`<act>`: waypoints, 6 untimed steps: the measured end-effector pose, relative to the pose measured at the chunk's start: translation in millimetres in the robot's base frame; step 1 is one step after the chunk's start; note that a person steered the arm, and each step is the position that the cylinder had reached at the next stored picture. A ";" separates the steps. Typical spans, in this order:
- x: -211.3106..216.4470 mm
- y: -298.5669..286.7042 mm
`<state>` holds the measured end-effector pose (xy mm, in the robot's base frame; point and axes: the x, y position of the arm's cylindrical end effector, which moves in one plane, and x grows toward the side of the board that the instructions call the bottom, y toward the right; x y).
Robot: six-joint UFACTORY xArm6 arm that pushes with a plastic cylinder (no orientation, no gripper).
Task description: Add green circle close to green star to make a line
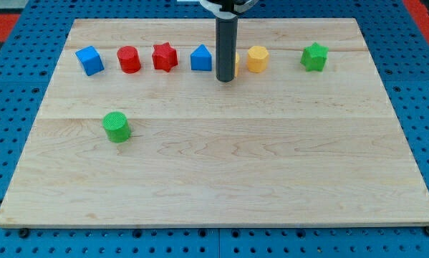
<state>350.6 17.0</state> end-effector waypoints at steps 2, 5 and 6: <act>-7.1 18.1; 142.5 -121.6; 193.7 -232.7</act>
<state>544.4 -215.6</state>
